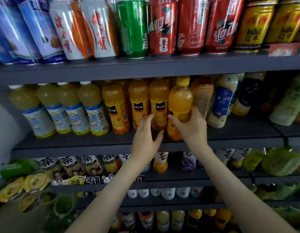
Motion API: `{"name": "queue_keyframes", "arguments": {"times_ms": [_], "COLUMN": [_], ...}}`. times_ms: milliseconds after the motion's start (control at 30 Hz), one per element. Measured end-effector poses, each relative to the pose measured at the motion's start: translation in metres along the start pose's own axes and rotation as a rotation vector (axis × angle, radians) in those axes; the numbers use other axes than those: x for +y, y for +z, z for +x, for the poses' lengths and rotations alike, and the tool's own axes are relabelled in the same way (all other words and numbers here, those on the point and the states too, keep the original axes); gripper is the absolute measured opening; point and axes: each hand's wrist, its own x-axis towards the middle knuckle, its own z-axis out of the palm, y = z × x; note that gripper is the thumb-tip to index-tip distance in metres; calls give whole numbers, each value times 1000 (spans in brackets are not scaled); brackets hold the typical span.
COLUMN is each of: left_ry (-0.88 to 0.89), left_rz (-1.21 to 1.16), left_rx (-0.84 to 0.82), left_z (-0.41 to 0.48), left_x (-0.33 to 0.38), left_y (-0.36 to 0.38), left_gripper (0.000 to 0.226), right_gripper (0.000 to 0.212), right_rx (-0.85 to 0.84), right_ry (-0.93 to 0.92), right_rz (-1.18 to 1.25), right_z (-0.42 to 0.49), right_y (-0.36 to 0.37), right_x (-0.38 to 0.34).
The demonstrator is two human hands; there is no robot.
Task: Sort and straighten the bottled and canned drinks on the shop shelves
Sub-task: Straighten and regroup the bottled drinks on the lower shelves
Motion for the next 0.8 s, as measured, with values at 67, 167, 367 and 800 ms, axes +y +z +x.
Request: {"name": "queue_keyframes", "arguments": {"times_ms": [67,167,367,800], "left_ry": [29,37,-25,-50], "left_rz": [35,47,33,107], "left_rx": [34,72,108,138], "left_z": [5,12,16,17], "left_x": [-3,-4,-5,-7], "left_y": [2,7,25,51], "left_gripper": [57,61,70,91], "right_gripper": [65,69,83,77], "right_rx": [42,53,90,-1], "right_ry": [20,33,3,-10], "right_rz": [-55,-100,-237,-185], "right_z": [2,0,-34,-22], "right_y": [10,15,28,39], "right_x": [-1,-2,10,19]}}
